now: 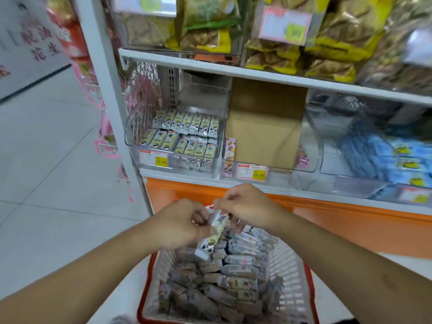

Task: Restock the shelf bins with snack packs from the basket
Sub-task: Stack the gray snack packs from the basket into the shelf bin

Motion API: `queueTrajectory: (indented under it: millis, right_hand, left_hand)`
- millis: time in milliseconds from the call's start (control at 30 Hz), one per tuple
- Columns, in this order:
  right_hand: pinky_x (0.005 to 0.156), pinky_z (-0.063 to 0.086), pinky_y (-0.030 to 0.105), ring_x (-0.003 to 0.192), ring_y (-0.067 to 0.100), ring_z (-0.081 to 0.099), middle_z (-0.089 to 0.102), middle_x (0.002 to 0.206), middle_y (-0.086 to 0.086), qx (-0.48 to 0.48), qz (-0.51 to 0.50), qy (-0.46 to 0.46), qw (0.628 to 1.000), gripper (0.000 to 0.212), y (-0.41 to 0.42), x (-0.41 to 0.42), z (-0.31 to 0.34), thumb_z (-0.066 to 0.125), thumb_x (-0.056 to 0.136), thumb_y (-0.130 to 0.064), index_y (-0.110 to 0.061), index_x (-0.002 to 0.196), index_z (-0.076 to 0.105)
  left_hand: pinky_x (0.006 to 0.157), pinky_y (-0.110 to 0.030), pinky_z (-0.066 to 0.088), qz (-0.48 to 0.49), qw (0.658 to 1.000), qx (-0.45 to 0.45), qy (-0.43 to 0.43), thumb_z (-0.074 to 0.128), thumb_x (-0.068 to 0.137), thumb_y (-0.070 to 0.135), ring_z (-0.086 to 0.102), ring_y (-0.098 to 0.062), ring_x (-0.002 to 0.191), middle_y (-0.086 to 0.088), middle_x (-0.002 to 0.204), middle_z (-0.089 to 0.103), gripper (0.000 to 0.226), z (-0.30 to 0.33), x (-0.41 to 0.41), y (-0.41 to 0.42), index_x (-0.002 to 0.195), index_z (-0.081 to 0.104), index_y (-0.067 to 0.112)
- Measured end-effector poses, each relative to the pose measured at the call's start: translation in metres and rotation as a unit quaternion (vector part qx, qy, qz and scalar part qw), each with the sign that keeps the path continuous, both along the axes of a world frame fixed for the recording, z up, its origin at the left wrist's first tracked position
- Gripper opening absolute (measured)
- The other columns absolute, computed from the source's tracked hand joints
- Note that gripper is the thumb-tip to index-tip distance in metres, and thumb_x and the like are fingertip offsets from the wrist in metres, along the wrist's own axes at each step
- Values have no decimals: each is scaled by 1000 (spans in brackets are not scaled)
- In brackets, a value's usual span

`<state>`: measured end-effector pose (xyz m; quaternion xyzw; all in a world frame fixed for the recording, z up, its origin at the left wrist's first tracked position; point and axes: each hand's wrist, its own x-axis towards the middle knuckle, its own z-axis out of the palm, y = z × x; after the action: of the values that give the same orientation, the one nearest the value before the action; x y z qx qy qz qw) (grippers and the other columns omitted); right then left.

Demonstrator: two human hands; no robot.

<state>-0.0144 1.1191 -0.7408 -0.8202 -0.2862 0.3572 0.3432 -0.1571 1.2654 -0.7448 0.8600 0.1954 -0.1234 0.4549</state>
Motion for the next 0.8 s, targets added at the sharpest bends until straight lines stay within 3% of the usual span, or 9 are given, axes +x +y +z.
queueTrajectory:
  millis: [100, 200, 300, 400, 500, 633, 767, 800]
  right_hand:
    - [62, 64, 43, 70, 26, 73, 68, 84, 5, 44, -6, -13, 999, 33, -5, -5, 29, 66, 101, -48, -14, 99, 68]
    - [85, 61, 46, 94, 12, 70, 62, 112, -13, 107, -27, -120, 987, 28, -6, -4, 39, 71, 96, -49, -33, 117, 60]
    - [104, 49, 35, 127, 0, 51, 47, 134, -25, 149, 68, -214, 963, 52, -6, -9, 46, 78, 90, -43, -40, 134, 51]
    - [120, 32, 32, 147, -2, 29, 30, 154, -28, 97, 154, -242, 953, 80, -1, -18, 45, 80, 85, -53, -41, 151, 37]
    - [120, 34, 35, 144, -2, 31, 31, 151, -33, 94, 135, -251, 954, 87, 10, -21, 39, 84, 82, -53, -46, 152, 34]
    - [98, 38, 21, 117, -9, 42, 34, 126, -44, 106, 70, -219, 967, 86, 30, -16, 43, 92, 76, -43, -52, 143, 40]
    - [96, 45, 24, 113, -7, 46, 41, 127, -35, 143, 33, -237, 960, 88, 65, -4, 57, 95, 71, -40, -46, 142, 44]
    - [99, 48, 29, 117, -2, 48, 44, 132, -29, 147, 19, -246, 958, 89, 78, 3, 60, 96, 71, -39, -44, 143, 44]
  left_hand:
    - [82, -41, 63, 55, 991, -120, -34, 81, 89, 29, 70, -18, 72, -6, 83, 73, 19, 24, -4, -2, 90, 73, 12]
    - [79, -41, 64, 126, 970, -199, -57, 79, 92, 22, 66, -21, 72, -9, 75, 67, 23, 38, -6, 4, 91, 71, 0]
    - [72, -37, 63, 176, 957, -218, -78, 77, 92, 21, 67, -17, 72, -7, 79, 67, 23, 44, -4, 11, 96, 74, -1]
    - [70, -32, 61, 192, 949, -231, -92, 77, 92, 22, 66, -18, 72, -9, 77, 66, 19, 47, -1, 18, 92, 78, 2]
    - [69, -32, 61, 199, 950, -219, -97, 78, 92, 21, 66, -18, 70, -8, 74, 67, 18, 50, 3, 24, 90, 79, 4]
    - [81, -42, 64, 214, 949, -200, -113, 76, 92, 28, 72, -33, 91, -13, 94, 77, 16, 50, 11, 38, 92, 81, 12]
    - [98, -42, 56, 240, 943, -169, -157, 60, 102, 37, 74, -12, 96, 8, 99, 78, 21, 50, 21, 62, 109, 76, 26]
    - [100, -35, 52, 240, 950, -99, -173, 55, 105, 38, 70, -6, 101, 14, 107, 76, 23, 48, 21, 72, 118, 72, 29]
